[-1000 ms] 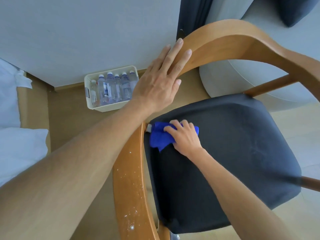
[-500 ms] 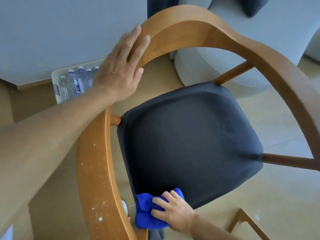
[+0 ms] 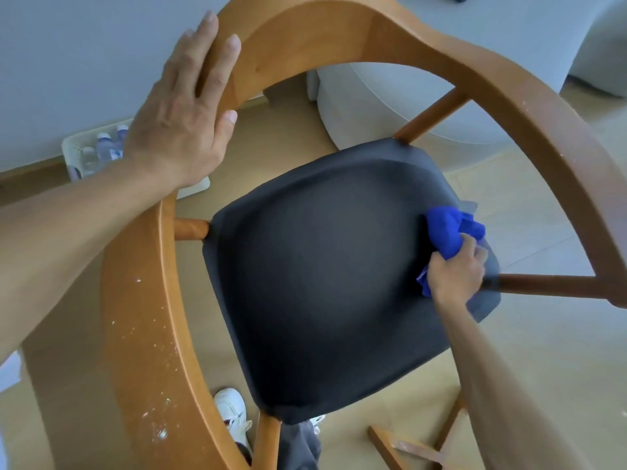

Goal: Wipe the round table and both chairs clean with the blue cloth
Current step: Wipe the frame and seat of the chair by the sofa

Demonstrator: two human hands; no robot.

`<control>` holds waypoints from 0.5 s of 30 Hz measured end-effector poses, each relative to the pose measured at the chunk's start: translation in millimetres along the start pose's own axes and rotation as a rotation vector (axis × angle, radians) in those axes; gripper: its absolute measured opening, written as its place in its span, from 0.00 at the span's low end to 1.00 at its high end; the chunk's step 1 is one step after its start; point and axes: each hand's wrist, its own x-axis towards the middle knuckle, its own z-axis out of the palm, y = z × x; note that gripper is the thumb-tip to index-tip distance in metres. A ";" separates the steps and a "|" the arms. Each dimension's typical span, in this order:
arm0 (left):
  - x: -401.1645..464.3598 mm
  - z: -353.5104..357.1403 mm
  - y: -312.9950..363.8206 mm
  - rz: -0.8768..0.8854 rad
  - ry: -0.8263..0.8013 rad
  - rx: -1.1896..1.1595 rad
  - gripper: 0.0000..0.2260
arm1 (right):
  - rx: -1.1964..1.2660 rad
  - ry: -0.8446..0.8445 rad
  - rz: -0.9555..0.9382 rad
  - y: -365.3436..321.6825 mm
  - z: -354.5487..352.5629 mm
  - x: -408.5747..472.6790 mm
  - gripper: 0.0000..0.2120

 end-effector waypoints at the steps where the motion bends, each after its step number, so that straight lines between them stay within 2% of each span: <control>1: -0.5 -0.7 0.1 -0.002 -0.002 0.003 0.28 | -0.004 -0.027 -0.094 -9.9 8.4 -31.2 0.20; 3: -1.4 -2.4 -0.2 -0.005 -0.005 0.005 0.28 | -0.044 -0.114 -0.316 -26.4 23.1 -103.9 0.20; 7: -1.3 -4.7 0.9 -0.004 -0.011 0.000 0.28 | -0.080 -0.448 -0.835 -26.4 30.9 -229.5 0.20; 9: -0.7 -5.0 0.6 -0.006 -0.013 0.006 0.28 | -0.104 -0.557 -1.111 -5.3 26.9 -245.7 0.18; 11: -0.6 -5.5 0.4 -0.011 -0.020 0.009 0.29 | -0.147 -0.595 -1.384 24.4 18.2 -232.7 0.13; 13: -1.3 -5.2 1.3 -0.012 -0.023 0.007 0.29 | -0.187 -0.571 -1.493 52.6 3.8 -200.4 0.13; 15: -1.0 -3.9 2.1 -0.001 -0.018 0.018 0.29 | -0.238 -0.526 -1.379 73.3 -12.0 -150.5 0.25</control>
